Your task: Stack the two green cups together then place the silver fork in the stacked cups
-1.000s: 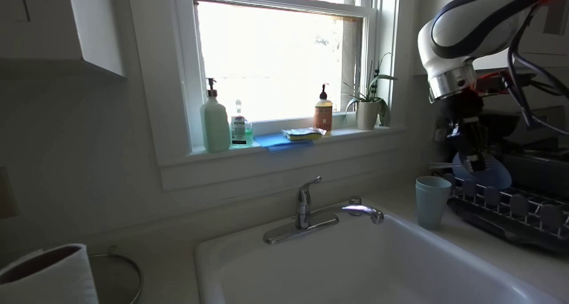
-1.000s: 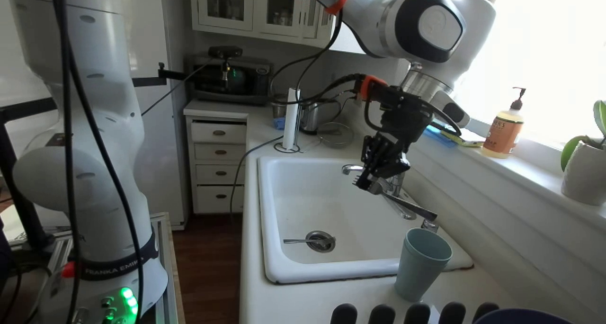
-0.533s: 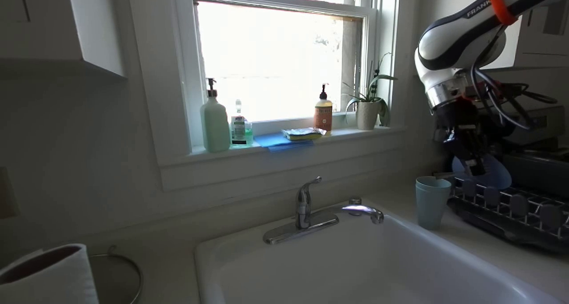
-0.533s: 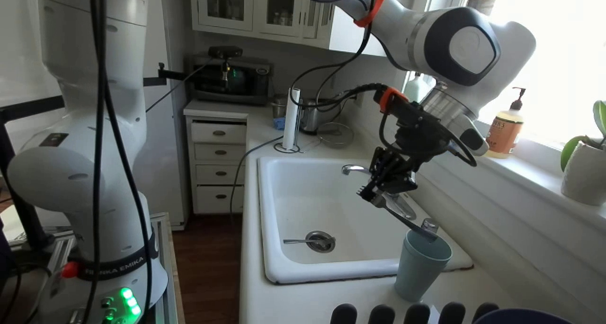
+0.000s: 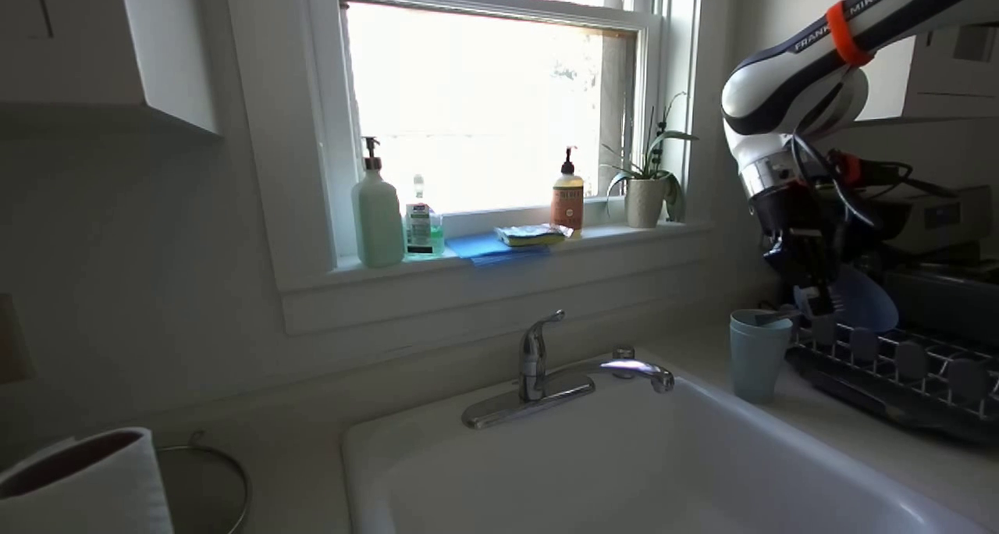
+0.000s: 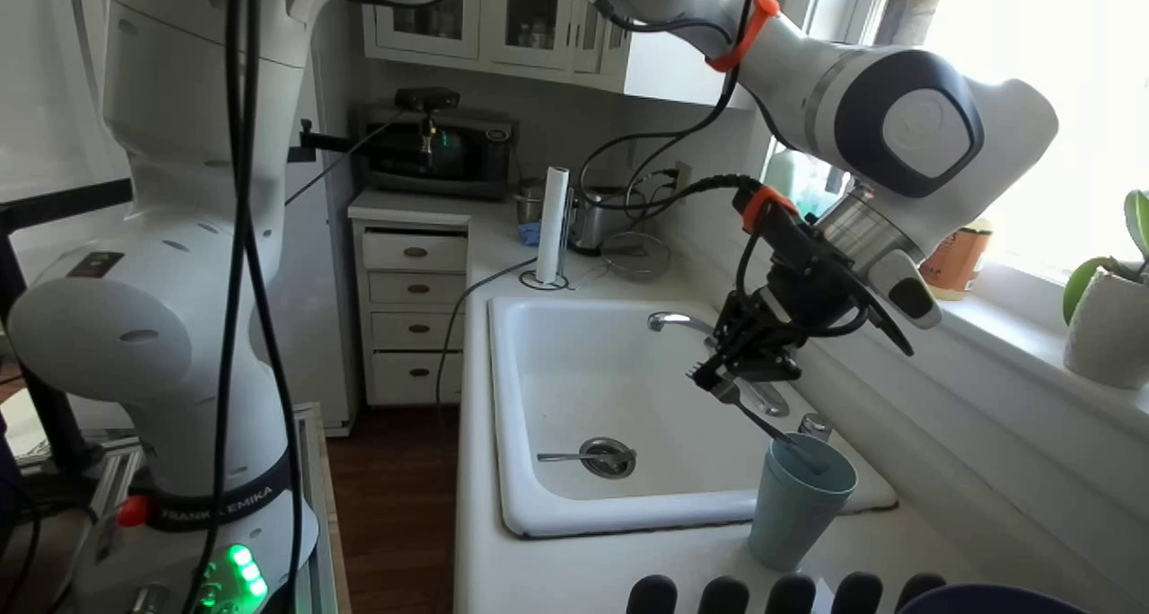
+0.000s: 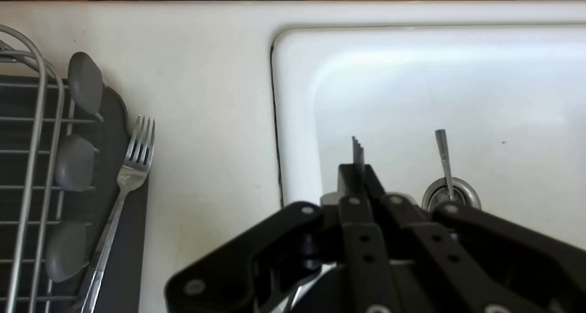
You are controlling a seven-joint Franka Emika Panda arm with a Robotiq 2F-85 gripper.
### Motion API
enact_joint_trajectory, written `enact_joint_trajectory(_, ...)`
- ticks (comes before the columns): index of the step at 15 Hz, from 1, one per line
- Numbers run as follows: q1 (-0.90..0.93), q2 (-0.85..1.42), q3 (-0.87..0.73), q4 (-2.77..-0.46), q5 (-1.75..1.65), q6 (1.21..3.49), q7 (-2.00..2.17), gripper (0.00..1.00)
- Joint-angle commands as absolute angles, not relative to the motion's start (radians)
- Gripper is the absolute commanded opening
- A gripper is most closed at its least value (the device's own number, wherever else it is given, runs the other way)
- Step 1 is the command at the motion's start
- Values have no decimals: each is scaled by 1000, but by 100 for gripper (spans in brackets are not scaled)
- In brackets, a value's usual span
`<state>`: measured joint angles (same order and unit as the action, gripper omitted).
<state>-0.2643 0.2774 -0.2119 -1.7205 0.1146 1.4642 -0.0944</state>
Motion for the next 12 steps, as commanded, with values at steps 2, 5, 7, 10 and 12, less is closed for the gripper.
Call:
enact_joint_trajectory(2, -290, 334, -211, -1668, 157, 1425, -113, 1)
enact_joint_trajectory(5, -307, 374, -209, -1637, 191, 1418, -112, 1)
enact_joint_trajectory(7, -319, 402, -207, -1609, 213, 1405, -113, 1)
enact_joint_trajectory(10, -334, 439, -205, -1567, 239, 1389, -107, 1)
enact_joint_trajectory(12, -346, 464, -205, -1533, 255, 1369, -103, 1)
